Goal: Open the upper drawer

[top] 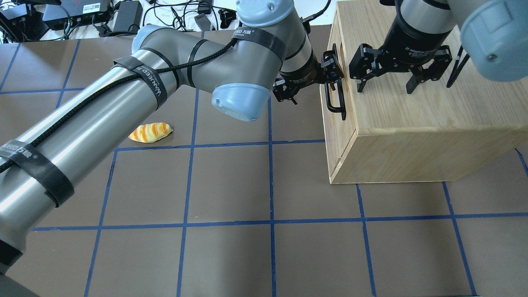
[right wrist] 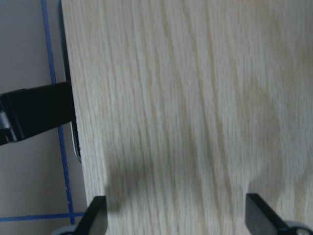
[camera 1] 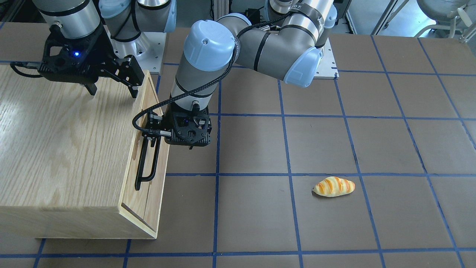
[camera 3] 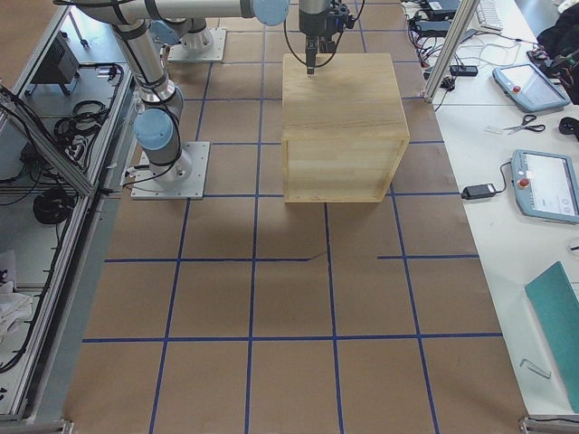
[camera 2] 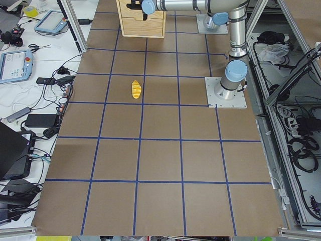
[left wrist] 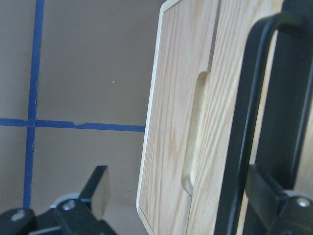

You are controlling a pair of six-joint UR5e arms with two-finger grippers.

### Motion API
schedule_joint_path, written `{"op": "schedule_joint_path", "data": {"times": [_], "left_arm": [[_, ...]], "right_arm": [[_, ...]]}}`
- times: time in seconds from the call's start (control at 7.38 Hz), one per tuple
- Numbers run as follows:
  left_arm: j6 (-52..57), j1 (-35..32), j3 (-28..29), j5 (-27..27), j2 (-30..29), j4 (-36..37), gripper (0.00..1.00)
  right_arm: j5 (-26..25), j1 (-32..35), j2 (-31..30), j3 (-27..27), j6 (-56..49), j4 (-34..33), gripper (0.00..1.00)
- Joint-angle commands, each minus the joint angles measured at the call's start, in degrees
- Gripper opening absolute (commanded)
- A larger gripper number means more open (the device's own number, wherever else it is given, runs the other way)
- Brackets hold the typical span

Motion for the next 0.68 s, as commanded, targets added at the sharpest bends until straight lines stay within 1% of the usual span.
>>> {"op": "schedule_joint_path", "data": {"times": [0.0,0.41,0.54], "left_arm": [[0.6,0.0,0.7,1.2,-0.4,0.0,1.0],[0.9,0.1,0.8,2.5,-0.7,-0.1,1.0],[1.9,0.1,0.8,3.9,-0.7,-0.2,1.0]], "right_arm": [[0.0,0.0,0.0,0.0,0.0,0.0,1.0],[0.0,0.0,0.0,0.0,0.0,0.0,1.0],[0.0,0.0,0.0,0.0,0.0,0.0,1.0]]}}
